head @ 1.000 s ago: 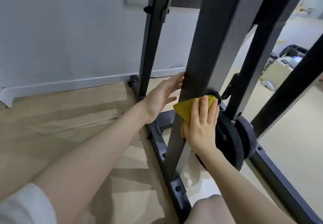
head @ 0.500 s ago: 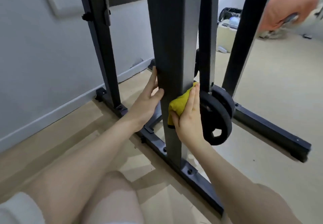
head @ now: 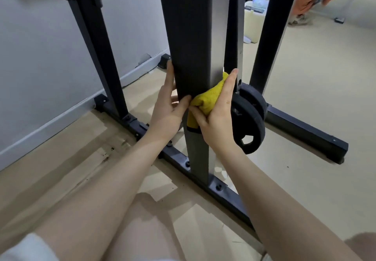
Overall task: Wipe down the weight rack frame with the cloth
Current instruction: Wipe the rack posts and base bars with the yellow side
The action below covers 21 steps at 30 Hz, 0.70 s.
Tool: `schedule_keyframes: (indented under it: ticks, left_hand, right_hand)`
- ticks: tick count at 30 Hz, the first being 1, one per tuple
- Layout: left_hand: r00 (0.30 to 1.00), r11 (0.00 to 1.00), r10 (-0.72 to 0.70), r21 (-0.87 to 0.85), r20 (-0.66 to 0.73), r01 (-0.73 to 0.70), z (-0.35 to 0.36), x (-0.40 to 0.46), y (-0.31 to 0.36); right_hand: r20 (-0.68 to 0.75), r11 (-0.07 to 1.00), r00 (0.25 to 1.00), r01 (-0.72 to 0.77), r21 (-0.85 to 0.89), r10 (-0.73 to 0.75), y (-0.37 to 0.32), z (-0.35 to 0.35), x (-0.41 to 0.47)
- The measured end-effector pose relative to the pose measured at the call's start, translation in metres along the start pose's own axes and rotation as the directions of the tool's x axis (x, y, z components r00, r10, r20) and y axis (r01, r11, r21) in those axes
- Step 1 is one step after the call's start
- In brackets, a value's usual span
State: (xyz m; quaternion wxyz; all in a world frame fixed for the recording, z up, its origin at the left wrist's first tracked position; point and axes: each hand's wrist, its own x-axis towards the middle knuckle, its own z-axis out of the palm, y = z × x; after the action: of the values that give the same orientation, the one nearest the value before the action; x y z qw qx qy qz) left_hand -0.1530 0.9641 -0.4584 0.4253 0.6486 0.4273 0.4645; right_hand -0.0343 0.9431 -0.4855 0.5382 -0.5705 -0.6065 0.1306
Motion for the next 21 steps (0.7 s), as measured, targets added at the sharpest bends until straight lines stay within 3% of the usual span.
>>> schedule_keyframes:
  ticks: [2,5,7,10,12,15,21]
  left_hand:
    - [0.999,0.999,-0.012,0.032,-0.032,0.013,0.001,-0.001,0.000]
    - [0.997,0.998,-0.061,0.022,-0.045,0.062,0.004,-0.003,0.002]
    - [0.995,0.995,-0.089,-0.056,-0.043,0.087,0.005,-0.004,0.006]
    - [0.991,0.985,-0.129,-0.118,-0.047,0.122,0.007,-0.005,0.011]
    - [0.988,0.983,-0.143,-0.121,-0.051,0.136,0.009,-0.007,0.014]
    - [0.989,0.985,-0.138,-0.112,-0.055,0.131,0.015,-0.010,0.019]
    - [0.971,0.972,-0.220,-0.102,-0.097,0.210,0.022,-0.011,0.031]
  right_hand:
    - [0.059,0.996,0.996,-0.065,0.060,0.062,0.004,-0.004,-0.006]
    - [0.048,1.000,0.999,-0.025,0.012,0.024,-0.008,-0.007,0.000]
    - [-0.022,0.984,0.992,0.122,-0.130,-0.126,-0.026,-0.007,0.016]
    - [-0.087,0.926,0.936,0.318,-0.206,-0.341,-0.034,-0.007,0.040]
    - [-0.006,0.859,0.888,0.444,-0.254,-0.461,-0.013,-0.010,0.035]
    - [0.194,0.794,0.845,0.534,-0.289,-0.498,0.030,-0.016,0.016]
    - [0.226,0.731,0.782,0.623,-0.278,-0.581,0.040,-0.015,0.022]
